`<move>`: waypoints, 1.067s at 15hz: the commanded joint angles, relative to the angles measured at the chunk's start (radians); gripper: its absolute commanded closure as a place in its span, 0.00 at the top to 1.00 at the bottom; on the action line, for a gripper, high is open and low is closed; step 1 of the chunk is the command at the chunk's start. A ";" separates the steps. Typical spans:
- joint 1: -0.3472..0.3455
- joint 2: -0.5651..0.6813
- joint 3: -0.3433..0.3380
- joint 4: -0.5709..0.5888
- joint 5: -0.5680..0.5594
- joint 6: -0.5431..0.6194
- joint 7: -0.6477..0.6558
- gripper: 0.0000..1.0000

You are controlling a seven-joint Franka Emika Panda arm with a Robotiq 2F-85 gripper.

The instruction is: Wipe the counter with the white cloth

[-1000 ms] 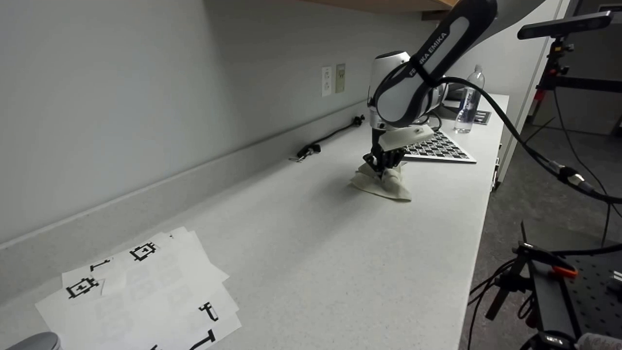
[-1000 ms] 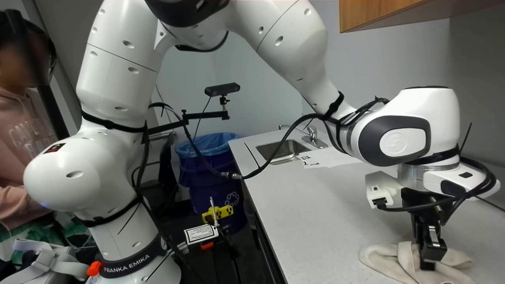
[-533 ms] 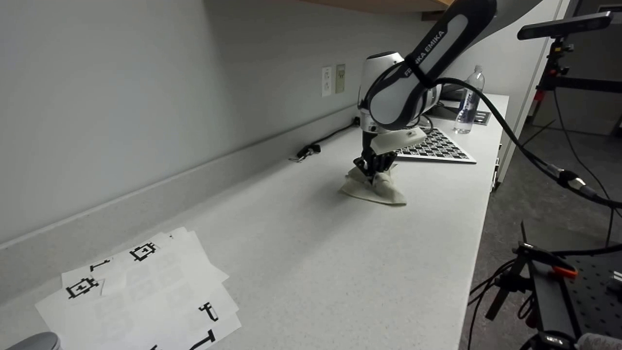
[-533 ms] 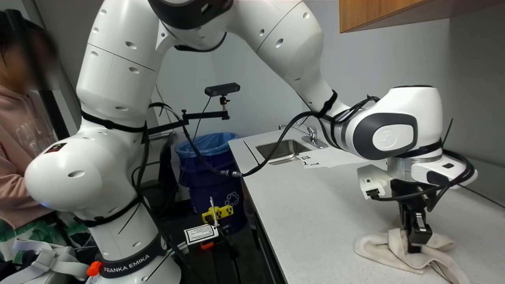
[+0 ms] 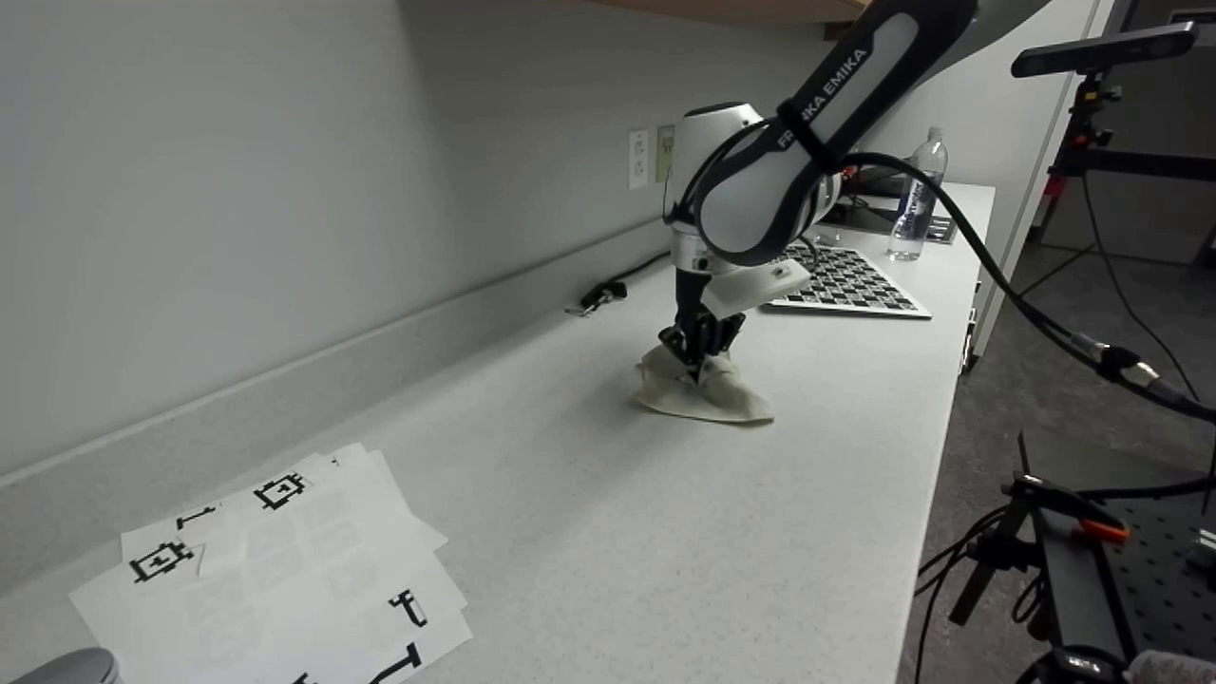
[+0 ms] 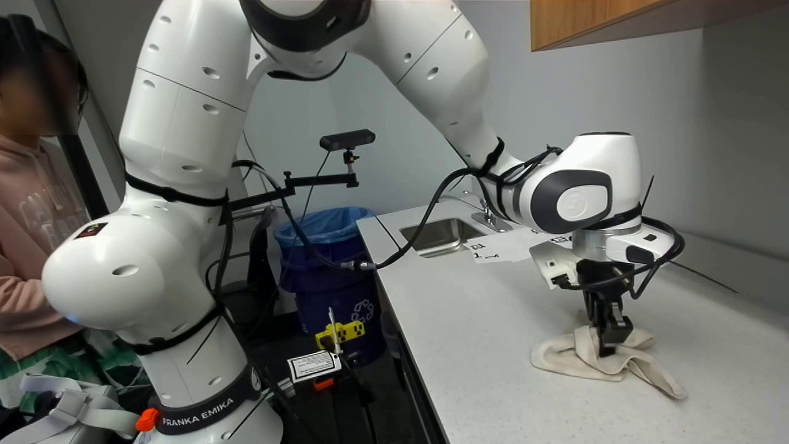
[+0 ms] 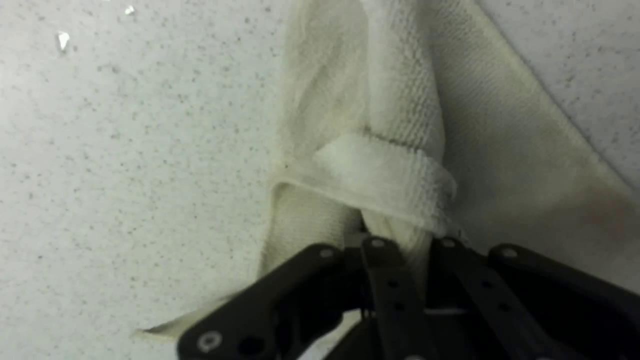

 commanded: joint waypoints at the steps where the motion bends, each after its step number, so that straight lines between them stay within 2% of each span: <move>1: -0.002 0.019 0.004 -0.009 0.005 -0.035 -0.054 0.03; 12: -0.083 0.030 -0.093 -0.001 0.031 -0.045 0.005 0.03; 16: -0.102 0.035 -0.104 0.006 0.032 -0.050 0.013 0.03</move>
